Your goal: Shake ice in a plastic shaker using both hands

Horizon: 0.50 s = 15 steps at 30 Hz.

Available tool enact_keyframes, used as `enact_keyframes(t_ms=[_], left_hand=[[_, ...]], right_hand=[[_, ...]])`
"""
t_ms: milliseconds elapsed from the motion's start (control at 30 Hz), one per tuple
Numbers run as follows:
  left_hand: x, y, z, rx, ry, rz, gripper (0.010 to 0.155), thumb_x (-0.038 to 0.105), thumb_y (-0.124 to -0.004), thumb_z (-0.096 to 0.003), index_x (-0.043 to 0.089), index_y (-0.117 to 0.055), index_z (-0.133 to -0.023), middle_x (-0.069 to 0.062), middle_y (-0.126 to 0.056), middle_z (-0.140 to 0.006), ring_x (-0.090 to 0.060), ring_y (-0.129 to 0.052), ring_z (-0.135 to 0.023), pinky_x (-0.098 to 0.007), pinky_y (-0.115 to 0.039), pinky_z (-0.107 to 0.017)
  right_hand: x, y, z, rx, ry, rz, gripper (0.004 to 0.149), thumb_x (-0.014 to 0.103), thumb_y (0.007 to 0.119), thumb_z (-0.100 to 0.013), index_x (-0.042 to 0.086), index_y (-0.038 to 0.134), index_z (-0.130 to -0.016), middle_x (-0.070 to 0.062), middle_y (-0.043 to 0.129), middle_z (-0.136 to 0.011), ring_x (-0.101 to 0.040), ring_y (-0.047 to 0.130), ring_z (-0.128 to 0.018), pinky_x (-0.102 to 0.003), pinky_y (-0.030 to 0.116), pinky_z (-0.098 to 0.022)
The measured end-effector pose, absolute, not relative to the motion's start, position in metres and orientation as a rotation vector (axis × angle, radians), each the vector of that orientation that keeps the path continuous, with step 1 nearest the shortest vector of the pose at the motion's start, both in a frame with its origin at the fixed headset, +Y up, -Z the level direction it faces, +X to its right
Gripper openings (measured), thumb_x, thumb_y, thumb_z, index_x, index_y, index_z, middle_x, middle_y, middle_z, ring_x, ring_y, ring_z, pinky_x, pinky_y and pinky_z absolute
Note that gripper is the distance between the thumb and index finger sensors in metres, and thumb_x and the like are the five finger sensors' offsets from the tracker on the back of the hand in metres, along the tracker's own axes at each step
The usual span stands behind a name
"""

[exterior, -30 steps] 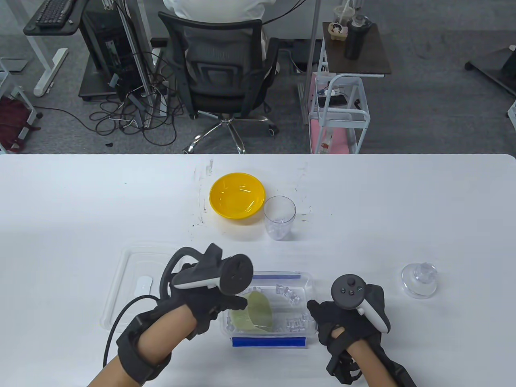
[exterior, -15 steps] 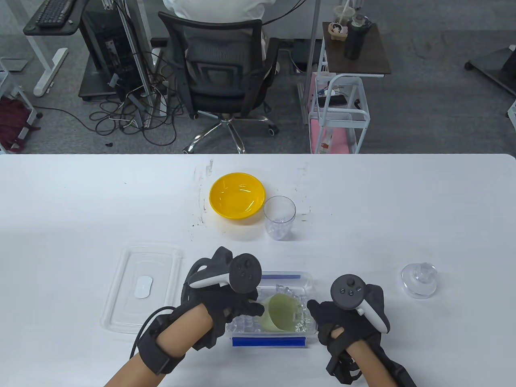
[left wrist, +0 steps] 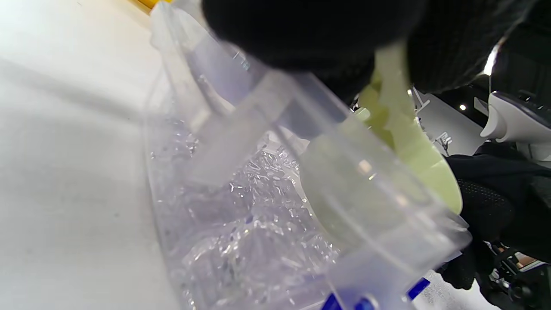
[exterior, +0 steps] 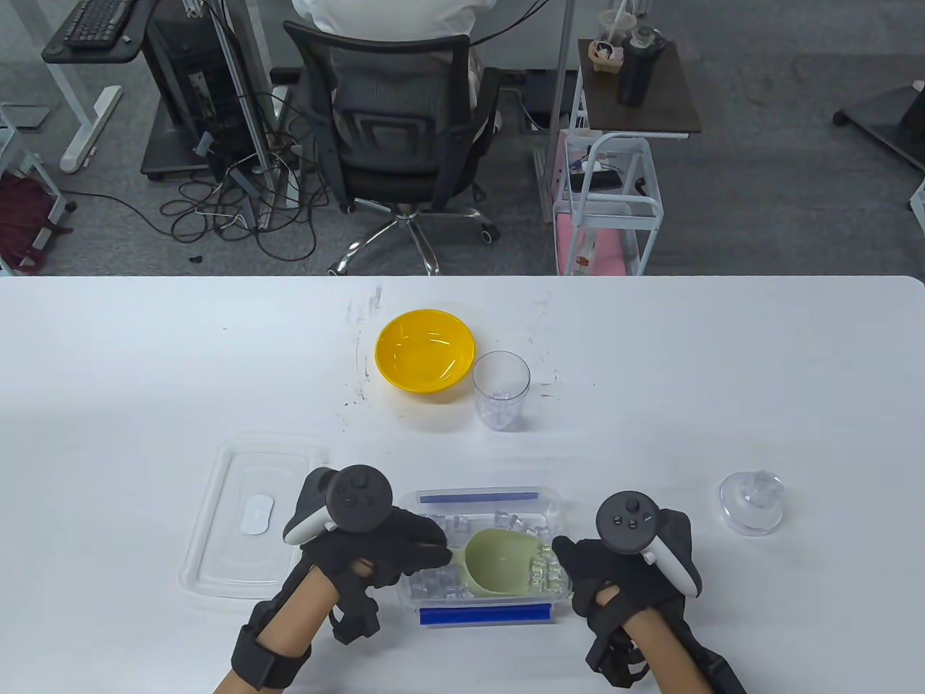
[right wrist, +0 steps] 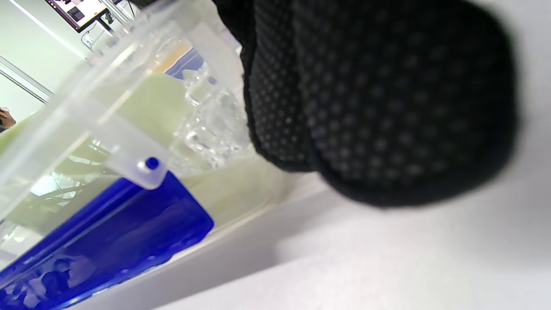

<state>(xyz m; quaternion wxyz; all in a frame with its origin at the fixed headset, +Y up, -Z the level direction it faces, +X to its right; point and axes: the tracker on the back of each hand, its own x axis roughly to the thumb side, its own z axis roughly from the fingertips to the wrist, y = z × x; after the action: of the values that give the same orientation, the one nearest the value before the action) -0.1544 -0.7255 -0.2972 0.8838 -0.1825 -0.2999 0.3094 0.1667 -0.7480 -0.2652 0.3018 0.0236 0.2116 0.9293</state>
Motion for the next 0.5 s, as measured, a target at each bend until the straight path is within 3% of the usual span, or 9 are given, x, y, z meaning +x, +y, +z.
enact_keyframes(t_ms=[200,500], left_hand=[[-0.166,-0.736,-0.288,-0.33,-0.601,0.778,0.053,0.057,-0.082,-0.0418,0.019,-0.101,-0.073,0.002,-0.102,-0.043,0.0,-0.094,-0.01,-0.013,-0.082,-0.005],[-0.168,-0.738,-0.29,-0.34,-0.607,0.779,0.053,0.057,-0.081,-0.0422,0.02,-0.1,-0.074,0.002,-0.102,-0.044,0.001,-0.094,-0.01,-0.013,-0.082,-0.005]], right_hand=[[0.172,-0.753,-0.268,0.066,0.62,2.372,0.081,0.057,0.077,-0.017,-0.007,0.089,-0.065,-0.016,0.102,-0.036,-0.026,0.103,-0.01,-0.026,0.086,0.003],[0.173,-0.754,-0.269,0.068,0.618,2.367,0.081,0.058,0.077,-0.016,-0.006,0.089,-0.065,-0.016,0.102,-0.036,-0.026,0.103,-0.01,-0.026,0.086,0.003]])
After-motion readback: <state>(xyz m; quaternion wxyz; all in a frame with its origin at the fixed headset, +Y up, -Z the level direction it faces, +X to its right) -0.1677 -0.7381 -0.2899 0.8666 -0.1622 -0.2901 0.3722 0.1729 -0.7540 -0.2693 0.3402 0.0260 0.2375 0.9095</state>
